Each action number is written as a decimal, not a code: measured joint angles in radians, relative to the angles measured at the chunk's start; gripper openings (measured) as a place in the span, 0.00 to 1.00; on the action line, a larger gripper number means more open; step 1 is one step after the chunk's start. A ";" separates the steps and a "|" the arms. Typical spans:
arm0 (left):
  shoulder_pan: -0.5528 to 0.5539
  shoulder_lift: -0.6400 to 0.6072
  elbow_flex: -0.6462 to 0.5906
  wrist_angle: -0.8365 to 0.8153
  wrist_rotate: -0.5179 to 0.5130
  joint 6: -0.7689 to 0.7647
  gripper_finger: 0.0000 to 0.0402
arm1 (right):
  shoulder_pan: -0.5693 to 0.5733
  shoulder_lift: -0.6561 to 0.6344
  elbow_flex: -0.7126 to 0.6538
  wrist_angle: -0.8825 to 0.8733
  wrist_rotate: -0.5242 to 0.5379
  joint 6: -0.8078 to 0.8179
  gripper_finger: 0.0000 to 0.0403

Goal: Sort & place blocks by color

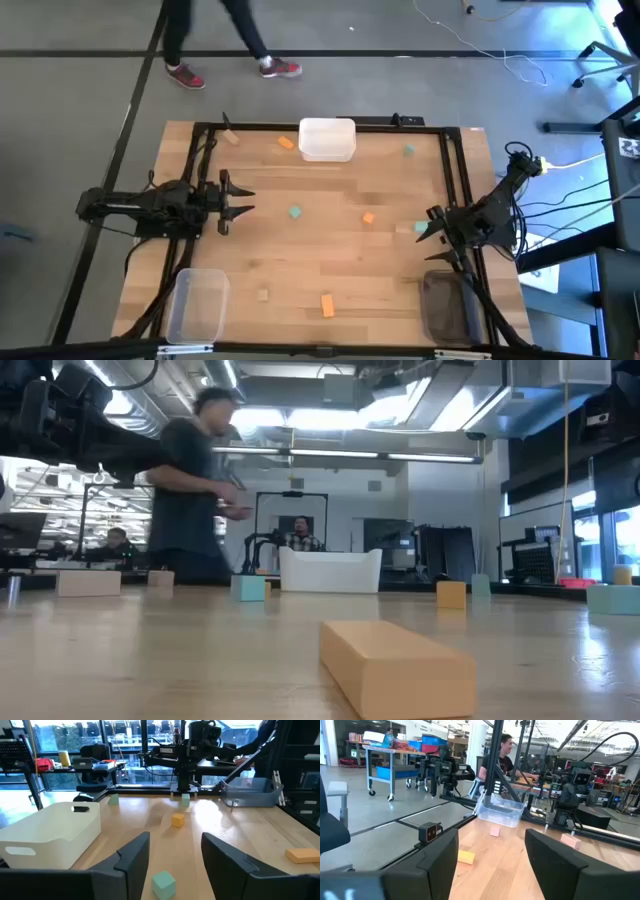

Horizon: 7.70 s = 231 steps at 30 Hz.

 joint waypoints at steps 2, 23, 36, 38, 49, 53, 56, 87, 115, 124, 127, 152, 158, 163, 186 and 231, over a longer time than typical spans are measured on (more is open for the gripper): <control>0.000 0.000 0.000 0.000 0.000 0.000 0.43 | 0.000 0.000 0.000 0.000 0.000 0.000 0.58; 0.000 0.000 0.000 0.000 0.000 0.000 0.43 | 0.000 0.000 0.000 0.000 0.000 0.000 0.58; 0.000 0.000 0.000 0.000 0.000 0.000 0.43 | 0.000 0.000 0.000 0.000 0.000 0.000 0.58; 0.000 0.000 0.000 0.000 0.000 0.000 0.43 | 0.000 0.000 0.000 0.005 0.003 0.000 0.58; 0.000 0.000 0.000 0.000 0.000 0.000 0.43 | 0.000 0.000 0.000 0.027 0.030 0.001 0.58; 0.000 0.000 0.000 0.000 0.000 0.000 0.43 | 0.000 0.000 0.000 0.045 0.104 0.031 0.58; 0.000 0.000 0.000 0.000 0.000 0.000 0.43 | 0.000 0.000 0.000 0.083 0.154 0.050 0.58; 0.000 0.000 0.030 0.032 -0.027 -0.031 0.43 | 0.000 0.214 0.497 -0.663 0.537 0.484 0.52; 0.000 0.457 0.565 -0.444 -0.108 -0.124 0.43 | -0.309 1.059 0.969 -1.487 -0.227 0.816 0.52; 0.000 0.457 0.565 -0.430 -0.101 -0.141 0.43 | -0.488 1.132 0.969 -1.443 -0.255 0.624 0.52; 0.000 0.459 0.565 -0.431 -0.101 -0.136 0.43 | -0.543 1.136 0.946 -1.393 -0.279 0.574 0.52; 0.000 0.811 0.954 -0.703 -0.052 -0.080 0.43 | -0.668 1.146 0.626 -1.147 -0.357 0.434 0.52; 0.000 0.840 0.955 -0.704 -0.052 -0.092 0.43 | -0.671 1.148 0.626 -1.146 -0.358 0.437 0.52; 0.000 0.839 0.955 -0.690 -0.052 -0.114 0.43 | -0.690 1.191 0.626 -1.071 -0.353 0.466 0.52; 0.000 0.833 0.955 -0.681 -0.052 -0.080 0.43 | -0.740 1.448 0.602 -0.975 -0.417 0.438 0.48; 0.000 0.839 0.955 -0.682 -0.014 -0.026 0.43 | -0.370 1.442 1.270 -1.454 -0.676 0.837 0.33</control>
